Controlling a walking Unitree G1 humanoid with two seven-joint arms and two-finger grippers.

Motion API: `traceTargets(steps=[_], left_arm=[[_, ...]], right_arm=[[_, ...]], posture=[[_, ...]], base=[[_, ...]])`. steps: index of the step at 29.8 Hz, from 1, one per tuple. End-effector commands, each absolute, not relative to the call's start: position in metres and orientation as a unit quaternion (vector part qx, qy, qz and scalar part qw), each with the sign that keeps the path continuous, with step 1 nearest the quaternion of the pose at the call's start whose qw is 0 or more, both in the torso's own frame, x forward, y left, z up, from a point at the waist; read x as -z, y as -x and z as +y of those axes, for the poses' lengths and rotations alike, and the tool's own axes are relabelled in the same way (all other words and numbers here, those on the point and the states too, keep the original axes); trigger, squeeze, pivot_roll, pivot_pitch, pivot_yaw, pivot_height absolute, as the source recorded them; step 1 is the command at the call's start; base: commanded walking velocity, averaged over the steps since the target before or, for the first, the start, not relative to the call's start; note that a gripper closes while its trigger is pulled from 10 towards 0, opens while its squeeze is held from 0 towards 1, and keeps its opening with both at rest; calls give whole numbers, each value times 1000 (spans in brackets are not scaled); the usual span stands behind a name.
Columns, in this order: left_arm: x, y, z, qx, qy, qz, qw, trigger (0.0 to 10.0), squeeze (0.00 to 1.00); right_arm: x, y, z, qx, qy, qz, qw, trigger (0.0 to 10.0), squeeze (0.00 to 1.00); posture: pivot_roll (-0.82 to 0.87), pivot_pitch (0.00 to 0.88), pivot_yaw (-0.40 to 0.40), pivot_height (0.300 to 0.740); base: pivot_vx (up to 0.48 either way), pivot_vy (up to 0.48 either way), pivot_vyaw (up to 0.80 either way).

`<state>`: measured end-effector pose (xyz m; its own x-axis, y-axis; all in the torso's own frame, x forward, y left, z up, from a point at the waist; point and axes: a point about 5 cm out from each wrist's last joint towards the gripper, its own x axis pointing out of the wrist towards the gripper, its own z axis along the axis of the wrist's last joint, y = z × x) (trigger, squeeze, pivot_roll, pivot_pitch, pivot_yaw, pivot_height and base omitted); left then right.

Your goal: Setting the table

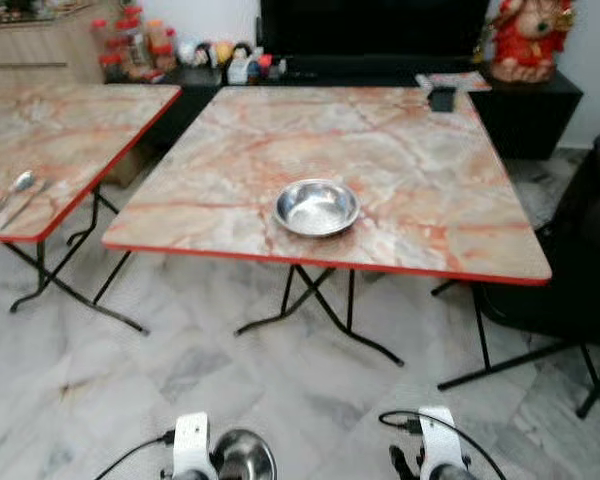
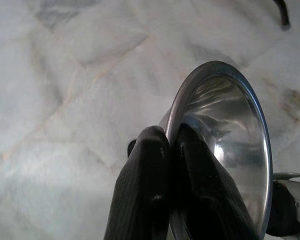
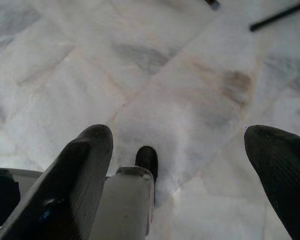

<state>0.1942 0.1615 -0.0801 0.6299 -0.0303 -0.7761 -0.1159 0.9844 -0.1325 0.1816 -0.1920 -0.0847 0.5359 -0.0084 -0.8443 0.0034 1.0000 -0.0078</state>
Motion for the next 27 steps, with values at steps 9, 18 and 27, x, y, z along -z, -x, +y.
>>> traceTargets(steps=[9,18,27], left_arm=[[81,-192,162,-11,75,437,896,10000,0],[81,-193,162,-5,71,437,897,10000,0],[81,-194,159,1,71,435,898,10000,0]], right_arm=[[84,-183,-191,8,-4,479,878,10000,0],[85,-183,-188,5,-6,482,876,10000,0],[84,-184,-190,11,-7,479,878,10000,0]], posture=[[-265,0,40,740],[-268,0,43,740],[-266,0,39,740]], base=[[80,0,0],[107,0,-622],[222,0,0]])
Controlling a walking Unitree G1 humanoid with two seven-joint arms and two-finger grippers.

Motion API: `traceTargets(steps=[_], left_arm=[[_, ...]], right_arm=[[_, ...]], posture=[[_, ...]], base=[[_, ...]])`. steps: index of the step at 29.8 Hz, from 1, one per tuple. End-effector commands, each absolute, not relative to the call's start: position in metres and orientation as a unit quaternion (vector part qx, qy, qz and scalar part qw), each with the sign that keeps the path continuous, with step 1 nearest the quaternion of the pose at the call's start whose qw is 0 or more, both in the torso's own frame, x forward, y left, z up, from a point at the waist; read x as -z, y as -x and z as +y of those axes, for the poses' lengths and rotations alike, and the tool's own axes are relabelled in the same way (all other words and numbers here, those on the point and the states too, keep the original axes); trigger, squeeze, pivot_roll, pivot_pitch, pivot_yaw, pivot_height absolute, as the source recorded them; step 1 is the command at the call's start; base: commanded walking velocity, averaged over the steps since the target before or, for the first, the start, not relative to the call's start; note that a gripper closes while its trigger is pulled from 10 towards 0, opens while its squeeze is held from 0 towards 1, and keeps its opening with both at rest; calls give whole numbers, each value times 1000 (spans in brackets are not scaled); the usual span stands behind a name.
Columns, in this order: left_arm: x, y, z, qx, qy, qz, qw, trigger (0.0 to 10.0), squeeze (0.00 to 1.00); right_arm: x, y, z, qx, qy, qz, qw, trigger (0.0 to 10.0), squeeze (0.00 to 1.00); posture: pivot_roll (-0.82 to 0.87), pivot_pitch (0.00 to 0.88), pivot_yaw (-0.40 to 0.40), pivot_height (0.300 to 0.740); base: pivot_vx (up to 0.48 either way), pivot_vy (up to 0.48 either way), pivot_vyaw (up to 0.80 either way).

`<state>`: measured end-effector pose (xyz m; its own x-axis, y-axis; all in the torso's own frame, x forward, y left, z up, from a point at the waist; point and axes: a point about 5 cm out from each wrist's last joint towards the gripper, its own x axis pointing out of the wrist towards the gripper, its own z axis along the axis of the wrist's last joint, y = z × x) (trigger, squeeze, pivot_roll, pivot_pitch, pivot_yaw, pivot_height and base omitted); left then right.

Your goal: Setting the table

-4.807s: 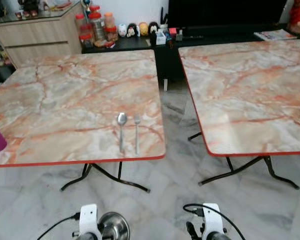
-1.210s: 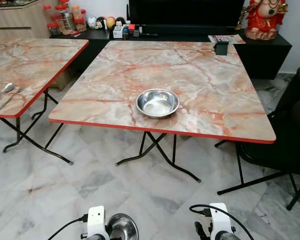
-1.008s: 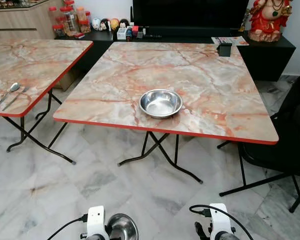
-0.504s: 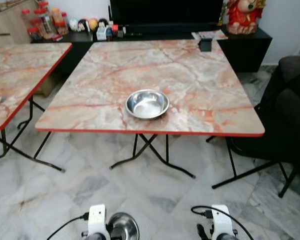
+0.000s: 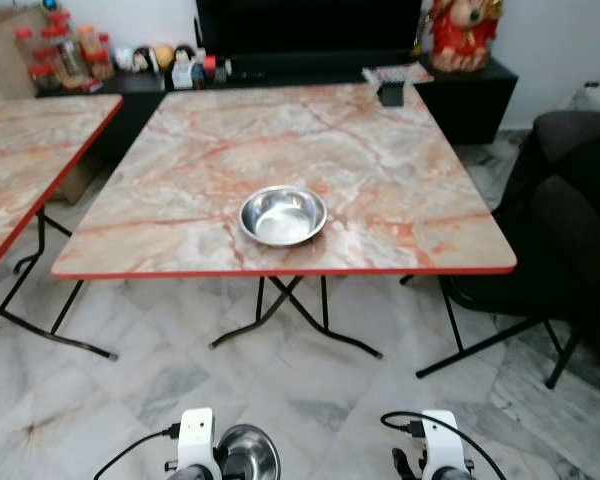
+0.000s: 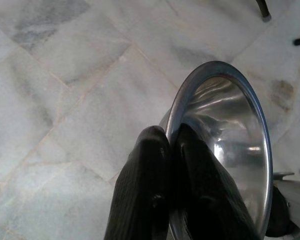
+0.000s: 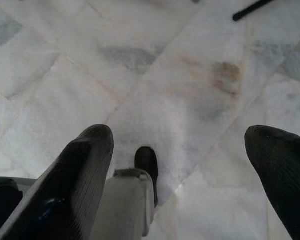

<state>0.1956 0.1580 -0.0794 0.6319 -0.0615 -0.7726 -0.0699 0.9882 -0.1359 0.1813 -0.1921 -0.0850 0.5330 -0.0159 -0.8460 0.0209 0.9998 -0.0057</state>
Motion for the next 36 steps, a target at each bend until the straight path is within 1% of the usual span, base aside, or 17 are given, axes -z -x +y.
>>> traceTargets(steps=[1,14,29,32,34,36], left_arm=[[81,-194,159,1,71,435,898,10000,0],[81,-194,157,4,71,435,898,10000,0],[81,-193,155,4,75,435,897,10000,0],[82,-192,155,3,75,436,897,10000,0],[82,-191,155,3,75,437,896,10000,0],[82,-191,154,4,75,437,896,10000,0]], right_arm=[[84,-183,-190,11,-8,481,877,10000,0],[84,-184,-190,7,-5,484,875,10000,0],[82,-188,-190,4,-5,475,880,10000,0],[82,-187,-190,-13,19,475,880,10000,0],[83,-186,-189,-21,31,478,878,10000,0],[83,-186,-189,-16,23,478,878,10000,0]], posture=[[-265,0,37,740],[-262,0,32,740],[-258,0,23,740],[-258,0,23,740],[-258,0,23,740],[-258,0,23,740]], base=[[262,0,0],[267,0,-746],[290,0,0],[285,0,0],[285,0,800],[283,0,800]])
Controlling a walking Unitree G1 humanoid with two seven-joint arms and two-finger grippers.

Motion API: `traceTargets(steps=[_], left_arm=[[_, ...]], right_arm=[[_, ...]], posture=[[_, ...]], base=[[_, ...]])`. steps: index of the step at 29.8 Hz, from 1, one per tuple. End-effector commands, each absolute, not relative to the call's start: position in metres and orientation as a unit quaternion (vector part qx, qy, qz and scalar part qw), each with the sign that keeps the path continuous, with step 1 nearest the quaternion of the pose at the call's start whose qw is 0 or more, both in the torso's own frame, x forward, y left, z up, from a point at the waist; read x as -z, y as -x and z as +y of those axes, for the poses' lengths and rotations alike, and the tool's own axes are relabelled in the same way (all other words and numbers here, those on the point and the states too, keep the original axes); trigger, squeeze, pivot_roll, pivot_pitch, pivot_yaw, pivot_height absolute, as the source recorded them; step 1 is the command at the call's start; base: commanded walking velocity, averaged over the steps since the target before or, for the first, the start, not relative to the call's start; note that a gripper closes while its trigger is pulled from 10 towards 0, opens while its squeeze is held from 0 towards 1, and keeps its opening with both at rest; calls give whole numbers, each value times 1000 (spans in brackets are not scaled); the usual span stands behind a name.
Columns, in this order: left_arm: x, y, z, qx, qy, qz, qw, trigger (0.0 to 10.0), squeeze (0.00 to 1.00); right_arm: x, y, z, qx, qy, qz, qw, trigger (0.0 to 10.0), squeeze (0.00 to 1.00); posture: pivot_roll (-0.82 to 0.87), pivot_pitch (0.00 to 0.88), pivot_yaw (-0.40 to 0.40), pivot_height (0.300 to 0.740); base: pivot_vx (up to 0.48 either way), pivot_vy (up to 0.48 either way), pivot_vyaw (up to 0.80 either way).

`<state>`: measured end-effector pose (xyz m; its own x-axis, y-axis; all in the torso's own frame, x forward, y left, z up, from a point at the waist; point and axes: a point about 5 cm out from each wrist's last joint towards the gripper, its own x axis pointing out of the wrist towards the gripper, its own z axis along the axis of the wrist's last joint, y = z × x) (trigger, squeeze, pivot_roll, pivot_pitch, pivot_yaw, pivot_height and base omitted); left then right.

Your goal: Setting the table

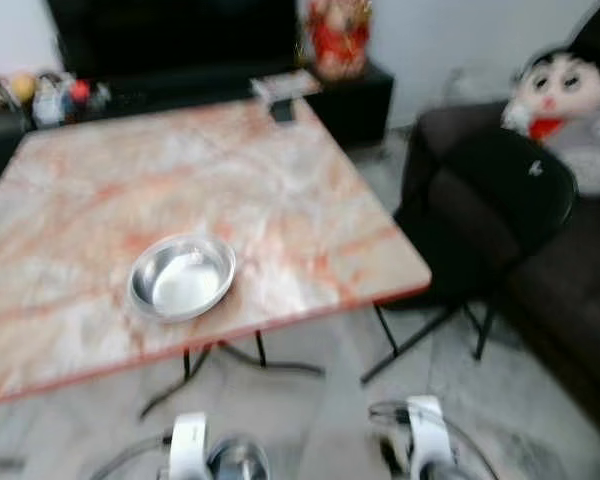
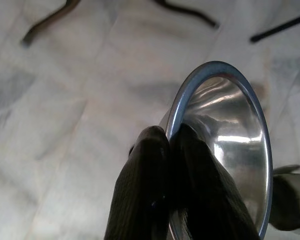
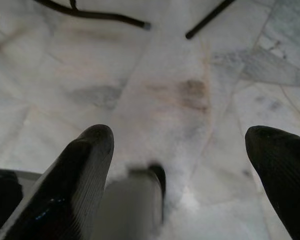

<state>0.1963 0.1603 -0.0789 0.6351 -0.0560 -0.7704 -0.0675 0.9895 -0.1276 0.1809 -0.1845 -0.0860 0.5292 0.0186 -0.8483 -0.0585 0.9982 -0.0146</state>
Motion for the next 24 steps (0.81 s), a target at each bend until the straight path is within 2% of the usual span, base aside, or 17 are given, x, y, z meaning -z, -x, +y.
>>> traceTargets(steps=[1,11,20,24], left_arm=[[82,-191,154,3,75,437,896,10000,0],[83,-190,155,0,71,441,895,10000,0],[84,-188,156,-1,72,444,893,10000,0],[84,-188,155,0,70,444,893,10000,0]], right_arm=[[83,-186,-189,-13,15,477,879,10000,0],[83,-185,-189,-29,22,477,878,10000,0],[83,-184,-189,-33,28,477,878,10000,0],[83,-185,-190,-24,14,477,878,10000,0]], posture=[[-256,0,22,740],[-253,0,21,740],[-253,0,20,740],[-253,0,21,740]], base=[[285,0,650],[0,0,0],[0,0,710],[0,0,0]])
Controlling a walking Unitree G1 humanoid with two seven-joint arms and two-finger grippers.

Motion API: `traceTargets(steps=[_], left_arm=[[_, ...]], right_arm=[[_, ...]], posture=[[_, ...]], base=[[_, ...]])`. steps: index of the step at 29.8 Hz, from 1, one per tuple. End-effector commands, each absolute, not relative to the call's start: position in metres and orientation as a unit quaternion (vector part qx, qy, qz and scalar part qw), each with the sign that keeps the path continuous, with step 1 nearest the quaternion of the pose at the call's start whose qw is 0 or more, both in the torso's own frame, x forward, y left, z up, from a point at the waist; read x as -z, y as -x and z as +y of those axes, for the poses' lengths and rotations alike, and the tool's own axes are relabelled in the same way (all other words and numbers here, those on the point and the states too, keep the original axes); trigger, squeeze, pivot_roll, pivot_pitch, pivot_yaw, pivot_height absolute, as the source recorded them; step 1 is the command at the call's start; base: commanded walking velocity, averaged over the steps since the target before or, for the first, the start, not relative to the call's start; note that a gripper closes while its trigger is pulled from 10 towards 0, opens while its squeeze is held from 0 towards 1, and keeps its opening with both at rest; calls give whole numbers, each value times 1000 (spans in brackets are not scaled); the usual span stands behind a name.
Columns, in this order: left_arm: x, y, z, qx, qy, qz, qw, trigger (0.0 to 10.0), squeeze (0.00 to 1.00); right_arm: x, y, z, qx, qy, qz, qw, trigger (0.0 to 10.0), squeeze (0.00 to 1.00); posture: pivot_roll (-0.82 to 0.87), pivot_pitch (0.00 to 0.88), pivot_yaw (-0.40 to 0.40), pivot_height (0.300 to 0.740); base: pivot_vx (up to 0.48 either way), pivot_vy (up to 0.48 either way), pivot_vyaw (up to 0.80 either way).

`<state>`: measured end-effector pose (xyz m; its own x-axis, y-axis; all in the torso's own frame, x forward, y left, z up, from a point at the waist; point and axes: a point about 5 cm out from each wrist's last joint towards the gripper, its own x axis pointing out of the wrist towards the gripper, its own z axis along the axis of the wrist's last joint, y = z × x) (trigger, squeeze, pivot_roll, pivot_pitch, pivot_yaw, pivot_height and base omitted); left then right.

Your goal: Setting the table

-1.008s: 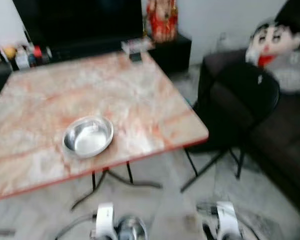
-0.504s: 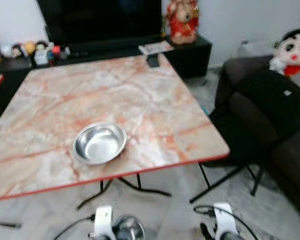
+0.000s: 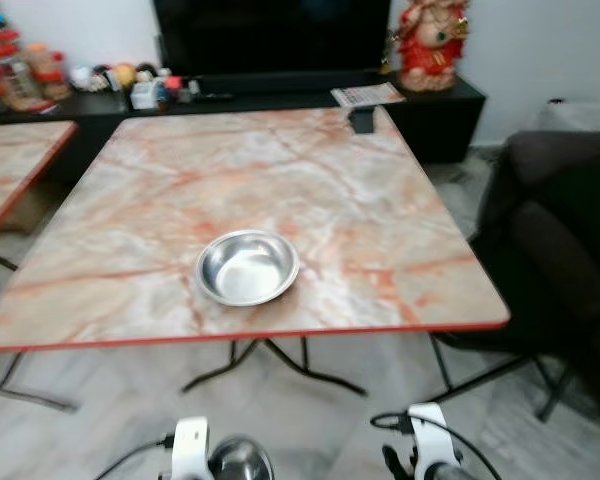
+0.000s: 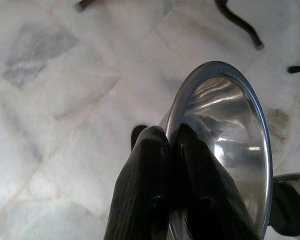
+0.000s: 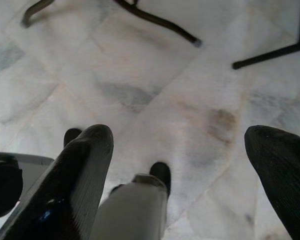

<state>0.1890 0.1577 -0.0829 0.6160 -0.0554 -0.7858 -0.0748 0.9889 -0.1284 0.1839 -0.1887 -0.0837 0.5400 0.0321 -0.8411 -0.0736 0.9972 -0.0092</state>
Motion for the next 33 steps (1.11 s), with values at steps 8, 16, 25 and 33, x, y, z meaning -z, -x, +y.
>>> traceTargets(steps=[8,16,25,33], left_arm=[[83,-188,157,-4,69,441,895,10000,0],[82,-188,169,-53,80,421,902,10000,0],[70,-183,227,-236,88,338,907,10000,0],[46,-187,267,-353,35,245,902,10000,0]], right_arm=[[83,-185,-190,-18,9,476,879,10000,0],[82,-186,-191,-16,8,474,880,10000,0],[83,-186,-191,-20,14,476,879,10000,0],[82,-188,-187,-26,16,474,880,10000,0]], posture=[[-250,0,19,740],[-243,0,17,740],[-209,0,3,740],[-193,0,-2,740]], base=[[0,0,0],[0,0,0],[0,0,0],[0,0,0]])
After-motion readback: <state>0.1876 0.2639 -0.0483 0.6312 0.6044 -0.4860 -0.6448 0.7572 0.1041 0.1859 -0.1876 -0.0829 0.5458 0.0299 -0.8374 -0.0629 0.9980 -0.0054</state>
